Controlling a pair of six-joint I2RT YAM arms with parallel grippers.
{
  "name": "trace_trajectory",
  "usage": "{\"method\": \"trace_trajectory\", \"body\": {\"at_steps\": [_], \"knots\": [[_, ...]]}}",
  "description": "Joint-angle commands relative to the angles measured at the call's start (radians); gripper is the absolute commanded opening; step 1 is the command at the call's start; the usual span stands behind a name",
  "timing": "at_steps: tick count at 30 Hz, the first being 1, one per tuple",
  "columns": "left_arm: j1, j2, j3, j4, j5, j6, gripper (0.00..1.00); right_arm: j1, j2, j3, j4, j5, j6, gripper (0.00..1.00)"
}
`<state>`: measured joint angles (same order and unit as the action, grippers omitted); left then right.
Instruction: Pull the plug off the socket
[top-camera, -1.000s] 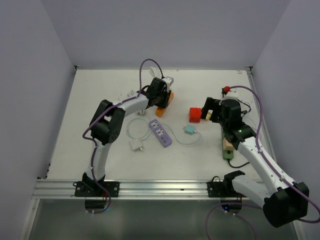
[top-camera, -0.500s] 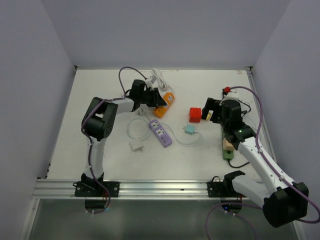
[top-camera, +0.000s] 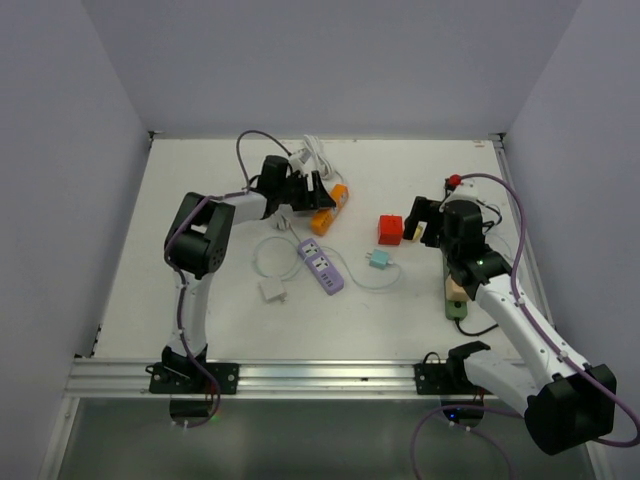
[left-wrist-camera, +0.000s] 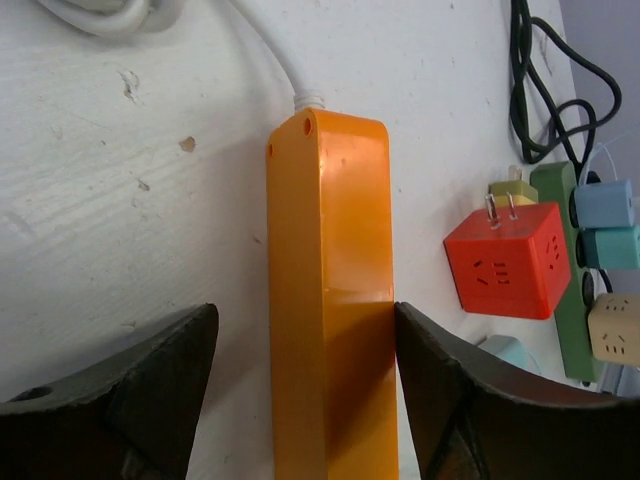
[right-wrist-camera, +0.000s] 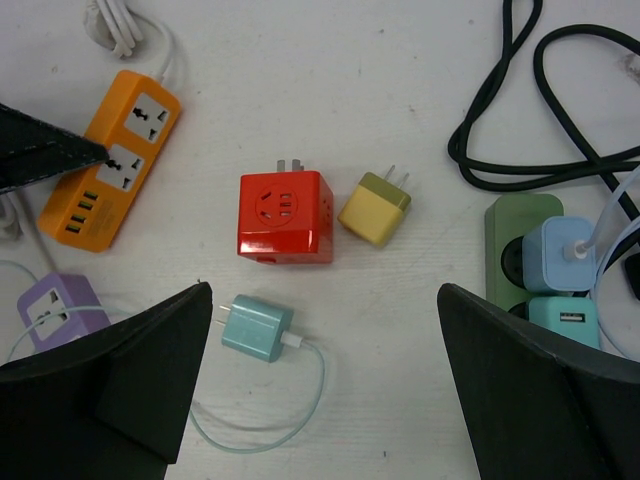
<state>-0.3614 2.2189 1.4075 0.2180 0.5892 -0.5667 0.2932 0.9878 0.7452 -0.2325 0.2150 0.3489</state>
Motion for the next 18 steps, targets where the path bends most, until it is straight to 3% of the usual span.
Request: {"method": "trace_trajectory", "body": {"at_steps": [1, 13, 18], "knots": [[0.003, -0.019, 0.051, -0.160, -0.135, 0.111, 0.76, -0.006, -0.012, -0.003, 0.007, -0.011, -0.008, 0.99], [0.003, -0.027, 0.074, -0.238, -0.216, 0.168, 0.71, -0.012, -0.012, -0.010, 0.013, -0.017, -0.010, 0.99], [-0.004, -0.083, 0.048, -0.235, -0.224, 0.179, 0.59, -0.012, 0.005, -0.007, 0.032, -0.040, -0.001, 0.99]]}}
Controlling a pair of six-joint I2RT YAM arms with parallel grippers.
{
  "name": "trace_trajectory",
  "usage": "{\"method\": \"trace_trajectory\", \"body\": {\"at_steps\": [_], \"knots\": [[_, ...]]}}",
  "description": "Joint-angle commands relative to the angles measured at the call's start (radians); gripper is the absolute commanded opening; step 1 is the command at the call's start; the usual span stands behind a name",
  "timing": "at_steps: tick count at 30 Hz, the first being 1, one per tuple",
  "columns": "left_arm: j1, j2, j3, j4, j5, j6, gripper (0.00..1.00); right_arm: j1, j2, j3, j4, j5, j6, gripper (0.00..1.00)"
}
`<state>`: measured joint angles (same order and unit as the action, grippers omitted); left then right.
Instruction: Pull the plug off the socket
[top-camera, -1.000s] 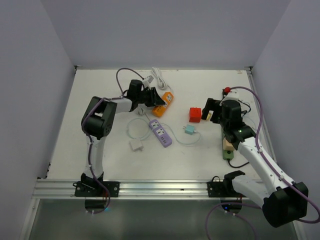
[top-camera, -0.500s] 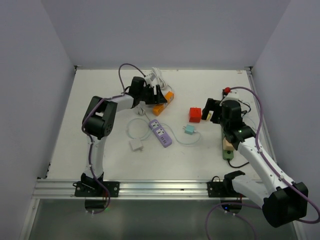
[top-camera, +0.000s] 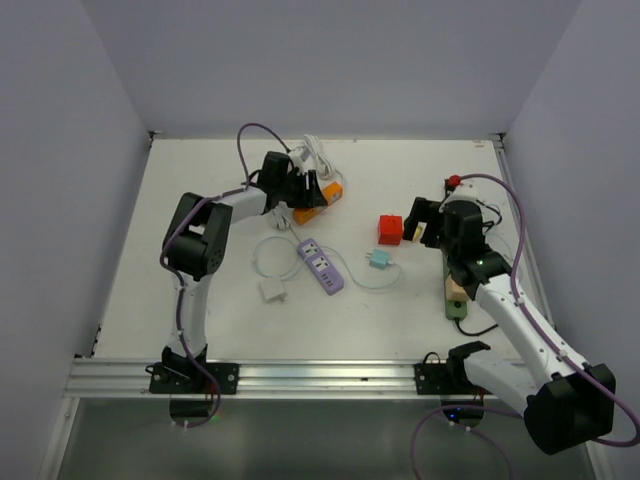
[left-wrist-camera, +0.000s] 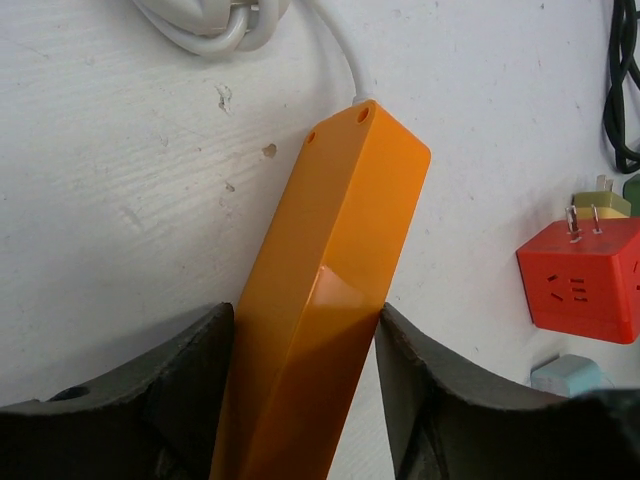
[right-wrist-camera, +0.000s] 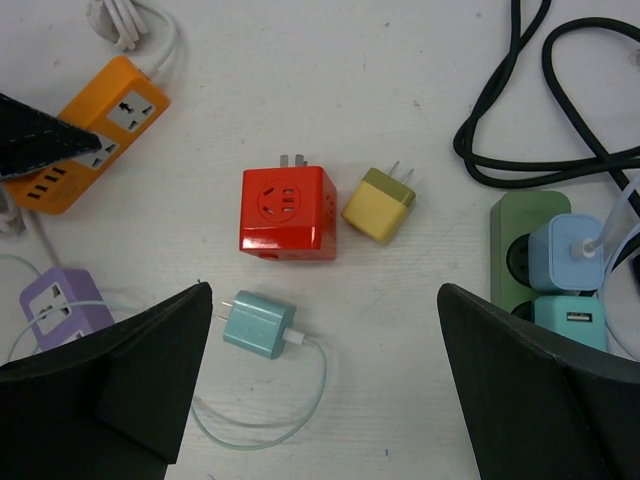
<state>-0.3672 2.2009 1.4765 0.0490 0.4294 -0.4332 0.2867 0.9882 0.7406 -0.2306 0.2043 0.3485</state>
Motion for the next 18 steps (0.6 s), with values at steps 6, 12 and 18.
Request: {"method": "trace_trajectory", "body": {"at_steps": [6, 12, 18], "knots": [[-0.019, -0.086, -0.008, -0.149, -0.110, 0.091, 0.36, -0.006, 0.021, -0.003, 0.057, -0.059, 0.017, 0.99], [0.010, -0.174, -0.142, 0.027, 0.030, -0.065, 0.20, -0.006, 0.018, -0.001, 0.063, -0.062, 0.015, 0.99], [0.114, -0.184, -0.442, 0.563, 0.209, -0.508, 0.16, -0.007, 0.024, -0.001, 0.077, -0.077, 0.015, 0.99]]}}
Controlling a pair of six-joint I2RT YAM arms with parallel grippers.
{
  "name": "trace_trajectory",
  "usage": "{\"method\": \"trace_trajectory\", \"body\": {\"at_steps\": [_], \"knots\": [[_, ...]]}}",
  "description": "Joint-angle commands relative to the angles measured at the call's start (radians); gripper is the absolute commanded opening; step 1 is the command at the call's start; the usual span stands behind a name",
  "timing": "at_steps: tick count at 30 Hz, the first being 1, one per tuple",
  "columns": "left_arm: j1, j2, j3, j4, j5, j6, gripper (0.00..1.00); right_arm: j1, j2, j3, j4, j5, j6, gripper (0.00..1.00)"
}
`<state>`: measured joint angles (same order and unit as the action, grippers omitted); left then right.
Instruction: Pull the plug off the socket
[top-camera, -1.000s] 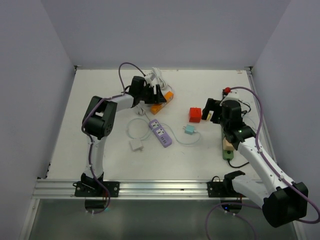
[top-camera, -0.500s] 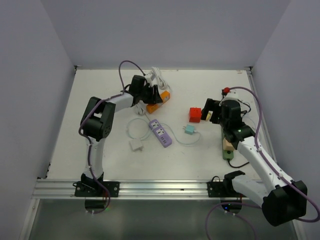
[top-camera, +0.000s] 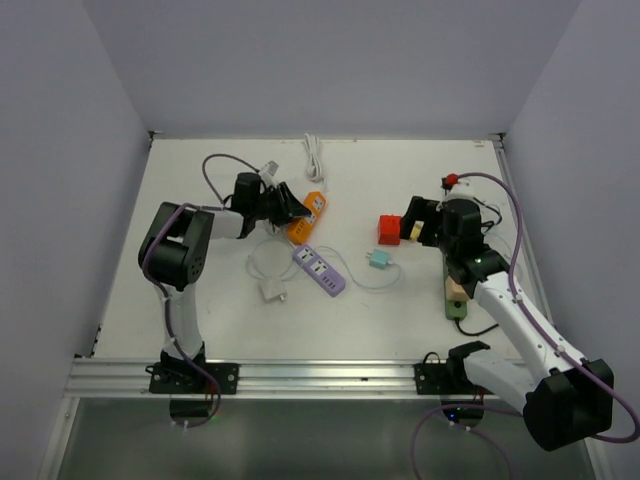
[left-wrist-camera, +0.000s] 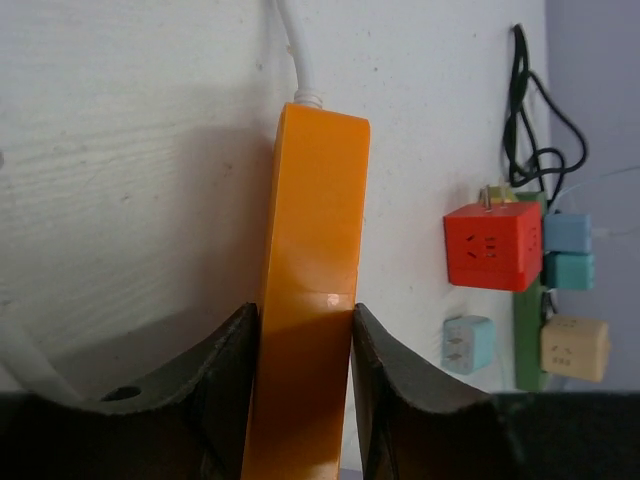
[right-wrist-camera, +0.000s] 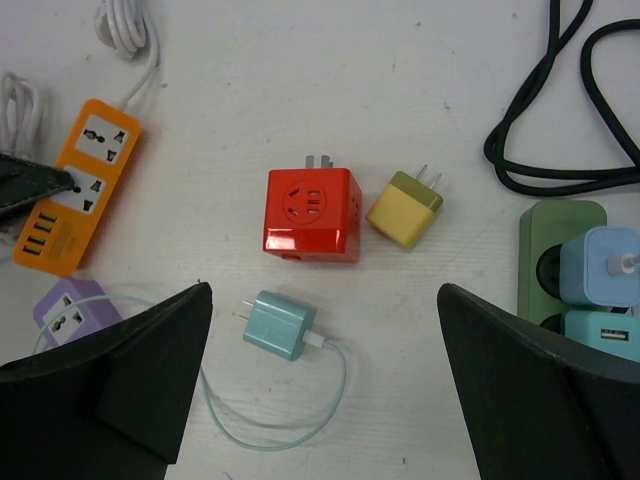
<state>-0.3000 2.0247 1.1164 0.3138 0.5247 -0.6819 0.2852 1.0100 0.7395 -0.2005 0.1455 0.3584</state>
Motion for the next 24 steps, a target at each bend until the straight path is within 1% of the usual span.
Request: {"method": "trace_trajectory", "body": {"at_steps": [1, 2, 3, 5, 6, 7, 9, 10, 11, 12, 13, 14, 15, 16, 17, 20, 21, 22, 24], "knots": [[0.051, 0.000, -0.110, 0.341, 0.121, -0.299, 0.16, -0.007, 0.001, 0.000, 0.047, -0.023, 0.005, 0.99], [0.050, 0.020, -0.121, 0.417, 0.124, -0.371, 0.17, -0.009, 0.001, -0.002, 0.046, -0.024, 0.002, 0.99], [0.050, 0.031, -0.130, 0.463, 0.129, -0.408, 0.17, -0.008, -0.001, -0.003, 0.046, -0.023, 0.001, 0.99], [0.050, 0.058, -0.141, 0.519, 0.130, -0.487, 0.17, -0.008, -0.010, -0.005, 0.038, -0.015, -0.006, 0.99], [0.050, 0.062, -0.139, 0.506, 0.115, -0.487, 0.18, -0.009, -0.013, -0.006, 0.039, -0.012, -0.009, 0.99], [0.050, 0.060, -0.121, 0.472, 0.101, -0.454, 0.22, -0.011, -0.020, -0.006, 0.038, -0.014, -0.010, 0.99], [0.050, 0.040, -0.099, 0.342, 0.046, -0.388, 0.28, -0.011, -0.024, -0.008, 0.041, -0.014, -0.010, 0.99], [0.048, 0.032, -0.066, 0.287, 0.026, -0.310, 0.28, -0.009, -0.025, -0.009, 0.044, -0.017, -0.007, 0.99], [0.048, 0.023, -0.047, 0.178, 0.009, -0.273, 0.29, -0.009, -0.021, -0.008, 0.049, -0.020, -0.007, 0.99], [0.048, 0.019, -0.031, 0.132, -0.024, -0.240, 0.32, -0.009, -0.018, -0.006, 0.049, -0.024, -0.007, 0.99], [0.048, 0.017, 0.005, 0.087, -0.035, -0.182, 0.37, -0.009, -0.016, -0.005, 0.052, -0.027, -0.006, 0.99], [0.048, 0.020, 0.022, 0.012, -0.049, -0.157, 0.38, -0.009, -0.008, -0.003, 0.058, -0.032, -0.001, 0.99], [0.048, 0.025, 0.042, -0.028, -0.072, -0.131, 0.40, -0.011, -0.005, -0.002, 0.059, -0.047, 0.002, 0.99], [0.048, 0.031, 0.077, -0.063, -0.083, -0.090, 0.45, -0.009, -0.002, 0.000, 0.062, -0.053, 0.005, 0.99], [0.048, 0.046, 0.092, -0.121, -0.092, -0.075, 0.47, -0.009, 0.002, -0.002, 0.067, -0.055, 0.008, 0.99], [0.048, 0.069, 0.134, -0.208, -0.126, -0.019, 0.50, -0.011, 0.001, -0.008, 0.075, -0.057, 0.010, 0.99], [0.048, 0.072, 0.138, -0.219, -0.135, -0.012, 0.51, -0.009, 0.001, -0.009, 0.076, -0.057, 0.007, 0.99], [0.048, 0.077, 0.141, -0.226, -0.140, -0.001, 0.55, -0.009, 0.001, -0.011, 0.076, -0.057, 0.007, 0.99], [0.048, 0.097, 0.152, -0.258, -0.143, 0.007, 0.57, -0.009, -0.001, -0.014, 0.081, -0.058, 0.007, 0.99]]}}
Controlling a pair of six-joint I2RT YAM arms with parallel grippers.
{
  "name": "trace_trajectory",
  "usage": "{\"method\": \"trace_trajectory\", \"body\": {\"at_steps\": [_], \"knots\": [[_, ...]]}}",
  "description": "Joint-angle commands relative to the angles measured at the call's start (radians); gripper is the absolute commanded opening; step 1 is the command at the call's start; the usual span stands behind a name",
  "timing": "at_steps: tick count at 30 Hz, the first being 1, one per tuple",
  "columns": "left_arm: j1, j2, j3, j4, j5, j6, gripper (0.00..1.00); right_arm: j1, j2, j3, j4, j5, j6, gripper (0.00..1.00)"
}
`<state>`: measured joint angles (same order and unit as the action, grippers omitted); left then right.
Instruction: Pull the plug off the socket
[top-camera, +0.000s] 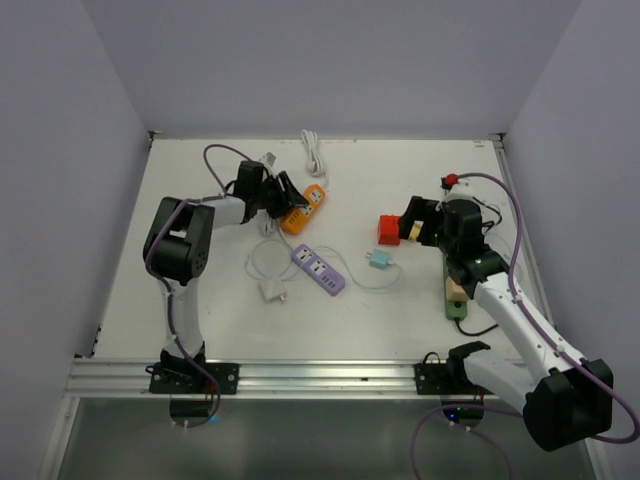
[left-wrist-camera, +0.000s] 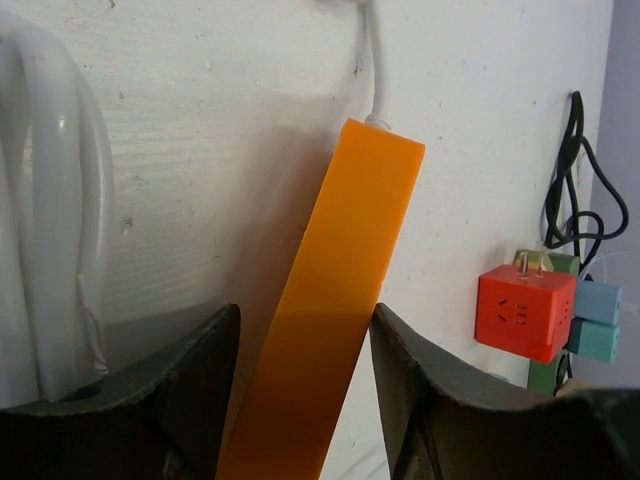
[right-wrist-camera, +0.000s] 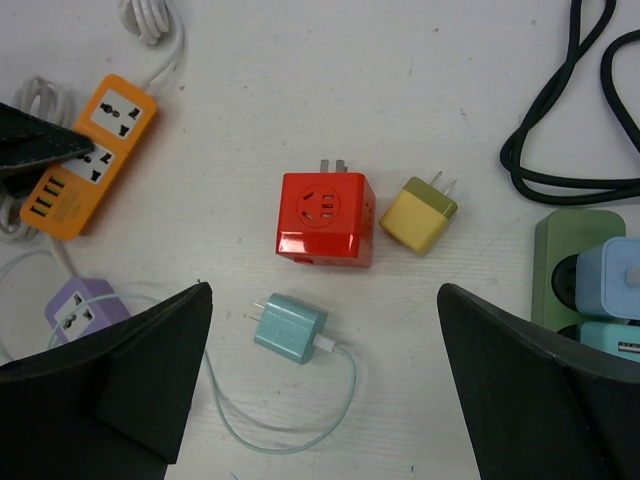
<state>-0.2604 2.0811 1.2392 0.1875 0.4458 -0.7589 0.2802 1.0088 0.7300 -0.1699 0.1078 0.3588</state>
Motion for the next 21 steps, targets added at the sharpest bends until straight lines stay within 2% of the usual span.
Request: {"method": "trace_trajectory", "body": {"at_steps": [1, 8, 13, 21], "knots": [[0.009, 0.048, 0.043, -0.144, -0.070, 0.095, 0.59, -0.004, 0.002, -0.004, 0.052, -0.023, 0.006, 0.99], [0.010, 0.073, 0.104, -0.284, -0.119, 0.153, 0.63, -0.006, 0.019, -0.001, 0.073, -0.051, 0.012, 0.99], [0.009, 0.070, 0.178, -0.397, -0.225, 0.236, 0.69, -0.004, 0.017, -0.003, 0.075, -0.062, 0.005, 0.99], [0.004, 0.085, 0.261, -0.470, -0.318, 0.302, 0.71, -0.004, 0.005, -0.003, 0.064, -0.071, -0.004, 0.99]]}}
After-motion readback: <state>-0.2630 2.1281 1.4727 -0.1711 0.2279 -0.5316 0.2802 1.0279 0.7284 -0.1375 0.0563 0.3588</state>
